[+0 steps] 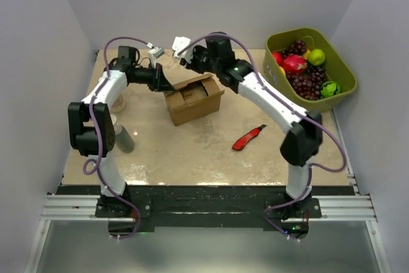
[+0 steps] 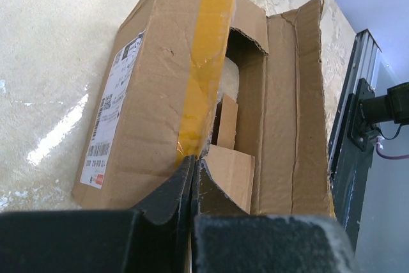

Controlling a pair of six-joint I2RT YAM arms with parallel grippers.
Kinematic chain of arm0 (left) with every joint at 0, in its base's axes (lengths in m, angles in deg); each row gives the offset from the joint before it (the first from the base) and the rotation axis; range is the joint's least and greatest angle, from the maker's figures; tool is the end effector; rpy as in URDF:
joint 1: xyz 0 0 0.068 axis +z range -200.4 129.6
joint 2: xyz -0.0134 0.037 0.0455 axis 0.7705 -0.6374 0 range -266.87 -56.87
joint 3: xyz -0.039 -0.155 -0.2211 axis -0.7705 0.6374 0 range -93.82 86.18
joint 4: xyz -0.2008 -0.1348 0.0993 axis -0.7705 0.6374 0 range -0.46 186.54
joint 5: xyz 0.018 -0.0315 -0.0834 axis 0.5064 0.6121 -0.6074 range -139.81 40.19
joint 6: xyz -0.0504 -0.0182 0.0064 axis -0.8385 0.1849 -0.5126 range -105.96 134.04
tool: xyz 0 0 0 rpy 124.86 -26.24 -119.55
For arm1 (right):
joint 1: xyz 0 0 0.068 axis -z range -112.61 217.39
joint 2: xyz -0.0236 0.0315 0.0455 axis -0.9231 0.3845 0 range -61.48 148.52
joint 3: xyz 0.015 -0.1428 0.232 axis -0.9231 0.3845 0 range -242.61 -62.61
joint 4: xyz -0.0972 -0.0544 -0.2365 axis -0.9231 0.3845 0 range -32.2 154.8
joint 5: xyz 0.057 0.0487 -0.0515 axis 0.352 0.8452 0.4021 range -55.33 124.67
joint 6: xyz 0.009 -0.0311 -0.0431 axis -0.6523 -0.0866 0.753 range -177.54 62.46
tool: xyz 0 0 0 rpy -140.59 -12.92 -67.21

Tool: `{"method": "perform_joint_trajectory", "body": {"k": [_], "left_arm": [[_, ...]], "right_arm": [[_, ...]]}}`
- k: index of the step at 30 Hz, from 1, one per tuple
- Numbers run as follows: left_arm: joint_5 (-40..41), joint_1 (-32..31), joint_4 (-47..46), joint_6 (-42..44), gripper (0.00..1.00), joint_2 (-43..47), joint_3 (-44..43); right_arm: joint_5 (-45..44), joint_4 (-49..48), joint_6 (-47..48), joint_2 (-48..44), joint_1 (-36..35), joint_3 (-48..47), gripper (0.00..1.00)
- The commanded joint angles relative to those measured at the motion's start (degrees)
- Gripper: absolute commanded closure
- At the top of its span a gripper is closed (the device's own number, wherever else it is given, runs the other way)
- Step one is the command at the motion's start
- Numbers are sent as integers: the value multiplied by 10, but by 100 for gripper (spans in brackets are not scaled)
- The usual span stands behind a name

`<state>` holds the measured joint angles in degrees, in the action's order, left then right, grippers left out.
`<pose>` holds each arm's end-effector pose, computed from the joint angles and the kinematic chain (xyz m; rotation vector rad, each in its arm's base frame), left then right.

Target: Unpack the express box

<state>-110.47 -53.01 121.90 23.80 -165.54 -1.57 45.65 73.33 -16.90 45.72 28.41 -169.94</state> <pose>0.4076 -0.0496 0.2588 0.6539 2.1149 -1.2239 0.3440 0.2871 0.3974 -1.2763 1.3216 0.1559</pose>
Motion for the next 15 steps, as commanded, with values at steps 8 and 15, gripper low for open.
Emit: {"method": "perform_joint_trajectory", "body": {"k": [8,15], "left_arm": [[4,-4,-24,-33,100,23,-10],[2,-2,-25,-38,100,12,-13]], "right_arm": [[26,44,-123,-57,10,160,75],[27,11,-116,-110,2,284,72]]}}
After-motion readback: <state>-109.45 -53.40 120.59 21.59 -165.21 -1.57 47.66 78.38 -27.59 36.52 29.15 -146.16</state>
